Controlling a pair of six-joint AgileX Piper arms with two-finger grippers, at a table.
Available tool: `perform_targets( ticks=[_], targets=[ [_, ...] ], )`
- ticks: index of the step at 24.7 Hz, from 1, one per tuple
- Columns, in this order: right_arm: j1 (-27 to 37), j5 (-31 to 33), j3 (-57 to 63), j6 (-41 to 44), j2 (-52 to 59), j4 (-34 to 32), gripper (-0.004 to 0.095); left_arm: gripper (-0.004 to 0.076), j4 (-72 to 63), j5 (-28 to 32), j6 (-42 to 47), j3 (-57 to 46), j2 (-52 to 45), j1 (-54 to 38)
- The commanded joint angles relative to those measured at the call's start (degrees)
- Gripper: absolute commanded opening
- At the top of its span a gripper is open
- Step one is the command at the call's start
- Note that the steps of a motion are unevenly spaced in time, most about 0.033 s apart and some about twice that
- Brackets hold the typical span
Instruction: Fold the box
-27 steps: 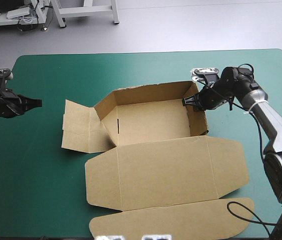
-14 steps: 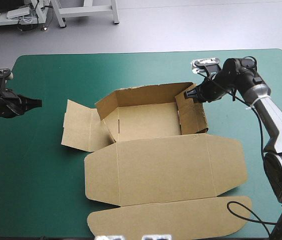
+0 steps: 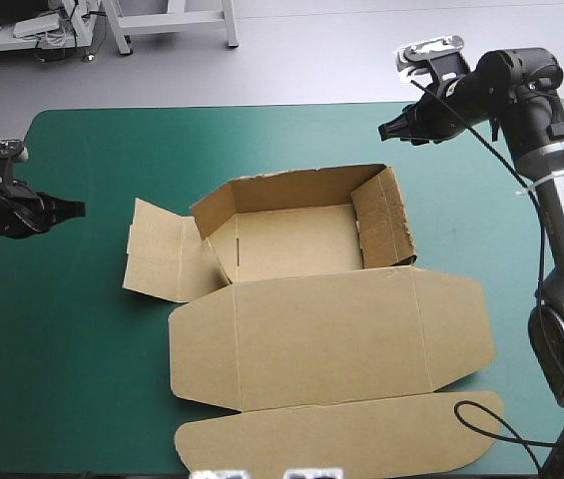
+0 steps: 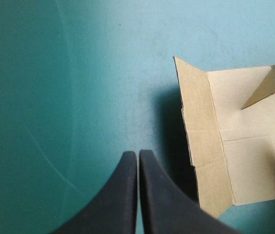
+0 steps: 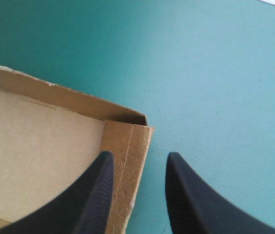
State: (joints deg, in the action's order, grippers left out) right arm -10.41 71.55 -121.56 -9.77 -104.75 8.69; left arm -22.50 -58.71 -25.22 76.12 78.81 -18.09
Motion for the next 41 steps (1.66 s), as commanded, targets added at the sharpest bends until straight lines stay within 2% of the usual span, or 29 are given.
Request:
perform_targets(
  ticks=[1,6,12,18,26,31,33,36,39,41],
  targets=[
    [0.0,0.0,-3.0,1.1,5.3,0.6,0.0324,0.0006,-2.2,1.8,-0.1,1.2,-1.8,0.0],
    [0.0,0.0,-2.1,7.9,9.3,0.8,0.0324,0.0006,-2.2,0.8,-0.1,1.2,-1.8,0.0],
    [0.0,0.0,5.9,7.0,10.6,0.0,0.0324,0.0006,-2.2,1.0,-0.1,1.2,-1.8,0.0],
    [0.0,0.0,13.6,4.2,5.6,2.1,0.0324,0.0006,-2.2,1.4,-0.1,1.2,-1.8,0.0],
    [0.0,0.0,14.1,3.3,-4.9,2.6,0.0324,0.0006,-3.3,1.0,-0.1,1.2,-1.8,0.0],
    [0.0,0.0,14.1,2.4,-9.3,9.3,0.0324,0.0006,-7.1,0.3,-0.1,1.2,-1.8,0.1],
    [0.0,0.0,14.1,2.2,-10.1,9.5,0.0258,0.0006,-7.1,0.3,0.1,1.2,-1.8,0.1],
    [0.0,0.0,14.1,2.0,-10.2,9.5,-0.0020,0.0006,-8.4,0.3,0.2,1.2,-1.8,0.1],
    [0.0,0.0,14.1,2.0,-10.1,11.1,-0.0013,0.0006,-9.7,0.4,0.2,1.2,-1.8,0.1],
    [0.0,0.0,14.1,1.8,-9.5,14.5,-0.0013,0.0006,-9.4,0.6,0.2,1.2,-1.8,0.1]
  ],
)
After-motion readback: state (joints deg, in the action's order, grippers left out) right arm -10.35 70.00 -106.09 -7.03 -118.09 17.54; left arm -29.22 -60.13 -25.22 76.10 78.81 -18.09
